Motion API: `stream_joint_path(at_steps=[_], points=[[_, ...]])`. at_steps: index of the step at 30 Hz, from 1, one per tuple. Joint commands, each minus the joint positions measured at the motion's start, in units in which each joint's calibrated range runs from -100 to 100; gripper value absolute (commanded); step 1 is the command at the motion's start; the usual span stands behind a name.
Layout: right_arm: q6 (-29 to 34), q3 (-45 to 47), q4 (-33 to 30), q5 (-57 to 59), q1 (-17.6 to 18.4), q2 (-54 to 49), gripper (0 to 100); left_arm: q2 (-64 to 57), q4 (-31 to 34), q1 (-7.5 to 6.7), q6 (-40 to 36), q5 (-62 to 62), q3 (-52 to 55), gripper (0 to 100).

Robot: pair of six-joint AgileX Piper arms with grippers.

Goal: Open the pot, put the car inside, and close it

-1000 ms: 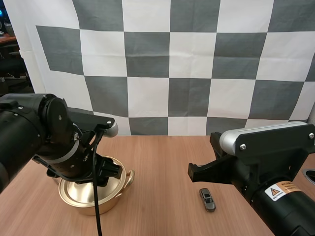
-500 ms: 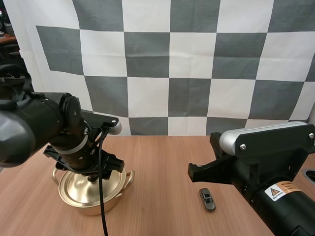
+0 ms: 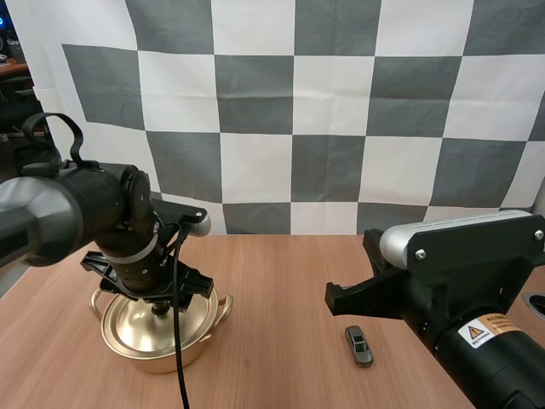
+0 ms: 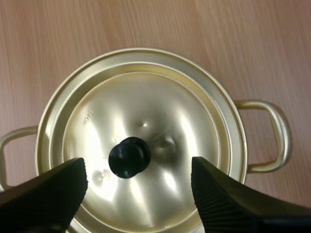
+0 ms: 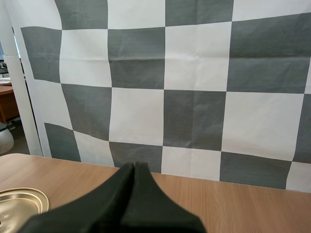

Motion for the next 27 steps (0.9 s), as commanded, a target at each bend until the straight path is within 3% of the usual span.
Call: stream_joint_path(at_steps=[1,27], points=[[-0.05,-0.06,0.04,0.02,-0.02,0.0,0,0.0,-0.03,-0.03,-0.02,-1.19,0.03,100],[-0.05,-0.06,0.04,0.02,0.05,0.0,0,8.37,1.3,-0.03,-0.24,-8.1,0.03,100]])
